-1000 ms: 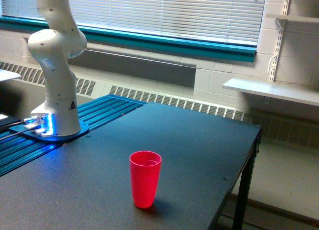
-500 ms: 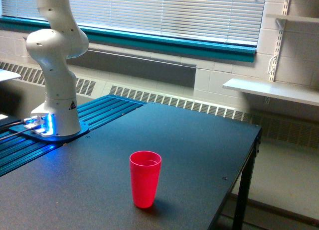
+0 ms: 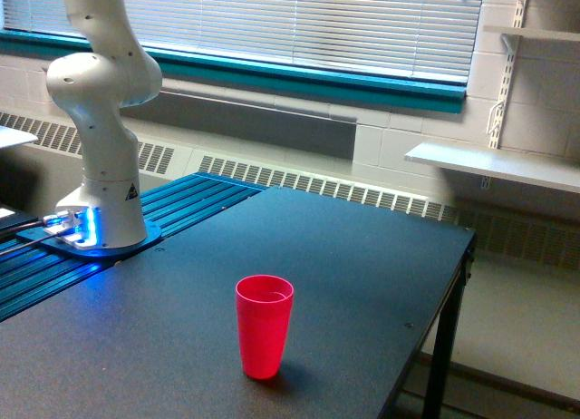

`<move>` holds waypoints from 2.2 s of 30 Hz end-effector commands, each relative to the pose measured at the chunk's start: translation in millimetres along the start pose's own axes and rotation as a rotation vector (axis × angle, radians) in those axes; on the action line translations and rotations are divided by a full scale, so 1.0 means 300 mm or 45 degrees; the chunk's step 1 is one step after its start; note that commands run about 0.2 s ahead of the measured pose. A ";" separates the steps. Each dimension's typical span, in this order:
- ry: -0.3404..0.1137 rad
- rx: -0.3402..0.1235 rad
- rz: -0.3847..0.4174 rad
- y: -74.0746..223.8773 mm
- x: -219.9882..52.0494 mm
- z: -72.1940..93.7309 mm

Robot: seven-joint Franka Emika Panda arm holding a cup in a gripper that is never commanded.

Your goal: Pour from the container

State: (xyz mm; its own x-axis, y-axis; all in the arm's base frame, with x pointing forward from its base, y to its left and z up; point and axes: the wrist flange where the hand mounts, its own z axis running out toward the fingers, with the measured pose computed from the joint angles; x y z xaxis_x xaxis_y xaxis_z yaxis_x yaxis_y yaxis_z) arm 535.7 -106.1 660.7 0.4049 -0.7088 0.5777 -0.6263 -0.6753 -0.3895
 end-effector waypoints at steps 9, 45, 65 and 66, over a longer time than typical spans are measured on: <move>0.020 -0.106 0.151 0.232 -0.087 0.026; -0.223 -0.346 0.430 0.748 -0.398 0.272; -0.364 -0.400 0.477 0.850 -0.498 0.408; -0.371 -0.405 0.474 0.851 -0.501 0.415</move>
State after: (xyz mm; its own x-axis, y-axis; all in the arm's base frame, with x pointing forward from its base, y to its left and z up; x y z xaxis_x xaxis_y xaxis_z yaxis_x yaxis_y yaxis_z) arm 392.6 -198.5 390.4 0.2181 -0.9548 0.2021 -0.9228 -0.2691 -0.2758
